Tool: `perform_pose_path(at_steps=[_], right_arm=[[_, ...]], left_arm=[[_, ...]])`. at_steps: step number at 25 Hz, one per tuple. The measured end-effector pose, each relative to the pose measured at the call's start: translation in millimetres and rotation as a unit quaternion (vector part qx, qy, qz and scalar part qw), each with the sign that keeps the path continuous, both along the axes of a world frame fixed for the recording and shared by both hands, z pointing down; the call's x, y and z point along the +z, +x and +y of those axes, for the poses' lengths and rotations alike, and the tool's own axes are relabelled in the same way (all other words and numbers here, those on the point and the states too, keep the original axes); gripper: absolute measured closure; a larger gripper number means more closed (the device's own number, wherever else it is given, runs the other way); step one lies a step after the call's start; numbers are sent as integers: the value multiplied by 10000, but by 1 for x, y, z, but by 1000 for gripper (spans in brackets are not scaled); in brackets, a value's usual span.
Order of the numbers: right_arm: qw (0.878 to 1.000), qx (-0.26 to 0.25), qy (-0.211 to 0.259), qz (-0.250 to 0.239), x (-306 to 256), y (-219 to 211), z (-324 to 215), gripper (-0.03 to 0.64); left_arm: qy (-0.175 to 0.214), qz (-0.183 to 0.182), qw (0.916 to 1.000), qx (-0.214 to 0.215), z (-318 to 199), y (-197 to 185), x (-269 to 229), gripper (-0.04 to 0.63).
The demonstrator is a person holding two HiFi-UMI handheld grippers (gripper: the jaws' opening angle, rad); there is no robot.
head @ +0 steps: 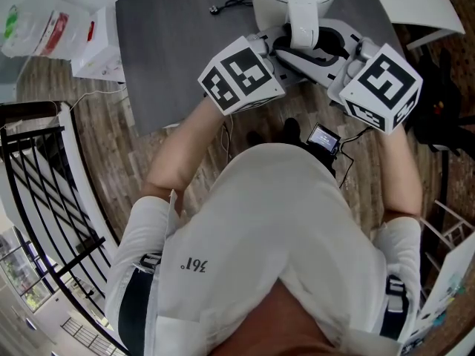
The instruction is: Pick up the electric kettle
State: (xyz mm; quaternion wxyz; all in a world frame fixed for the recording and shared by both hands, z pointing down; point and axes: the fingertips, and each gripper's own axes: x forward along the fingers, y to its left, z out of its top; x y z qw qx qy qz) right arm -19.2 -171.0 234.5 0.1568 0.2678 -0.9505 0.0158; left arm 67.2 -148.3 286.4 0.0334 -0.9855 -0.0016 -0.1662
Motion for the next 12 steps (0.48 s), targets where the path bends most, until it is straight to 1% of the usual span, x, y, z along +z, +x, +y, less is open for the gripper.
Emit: perform_pose_path(at_steps=[5,12], right_arm=[[10000,-25,-17,-45,-7,-6,9,463],[9999,2,-119,-105,-11,-26,21,463]], left_arm=[[-38,35,10000,22,10,-6,-8,502],[-162,47,9998,128,25,-26,-13,500]])
